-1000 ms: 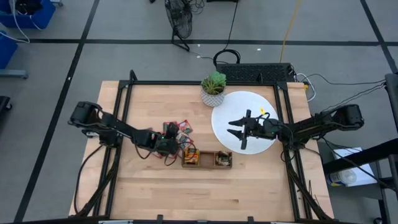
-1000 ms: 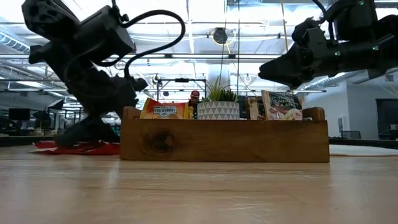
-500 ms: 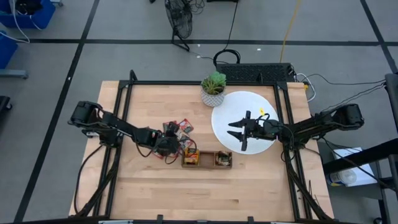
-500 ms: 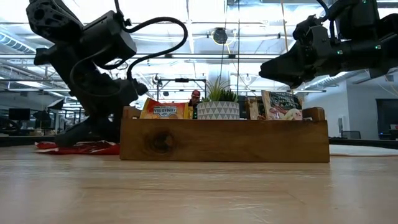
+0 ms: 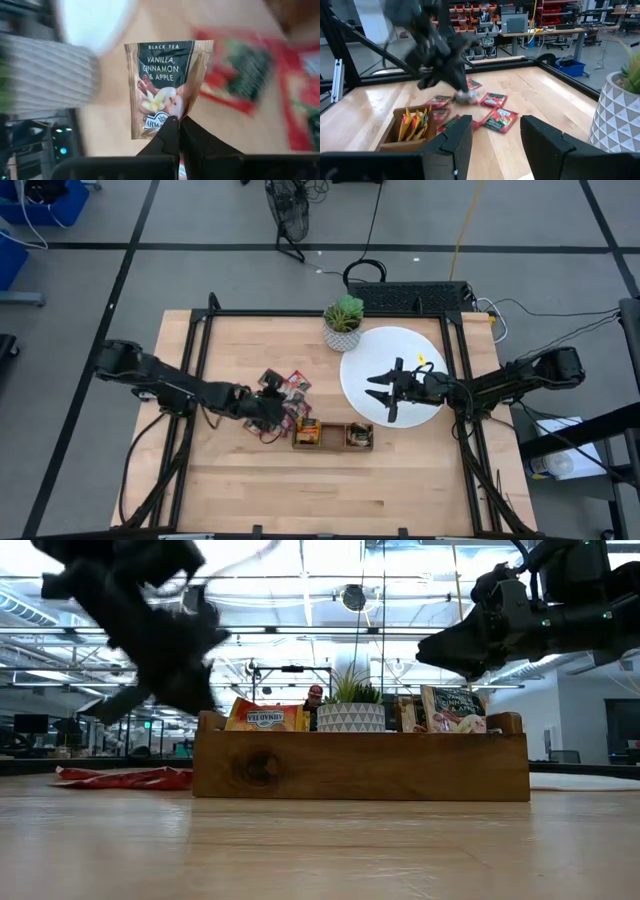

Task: Pick & Place Tea
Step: Put the light brown tea bag into the right section of the wooden organizer

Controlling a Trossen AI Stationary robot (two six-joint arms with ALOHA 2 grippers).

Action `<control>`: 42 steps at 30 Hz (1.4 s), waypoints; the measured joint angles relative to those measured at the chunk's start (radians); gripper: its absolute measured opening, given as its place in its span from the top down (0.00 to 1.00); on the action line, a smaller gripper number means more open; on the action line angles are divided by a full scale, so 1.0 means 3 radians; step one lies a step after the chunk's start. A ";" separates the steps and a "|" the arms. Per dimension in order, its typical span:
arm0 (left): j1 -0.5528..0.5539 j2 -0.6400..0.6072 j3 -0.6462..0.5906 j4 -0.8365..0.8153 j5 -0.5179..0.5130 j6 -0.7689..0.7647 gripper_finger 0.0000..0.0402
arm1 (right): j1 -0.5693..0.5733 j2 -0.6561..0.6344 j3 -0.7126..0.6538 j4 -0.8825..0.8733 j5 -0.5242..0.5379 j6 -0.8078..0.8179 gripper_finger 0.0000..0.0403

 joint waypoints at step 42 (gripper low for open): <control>0.1187 -0.0169 0.0078 0.1361 0.3961 -0.1288 1.00 | 0.0043 0.1947 0.1492 0.0991 -0.1420 -0.0172 0.63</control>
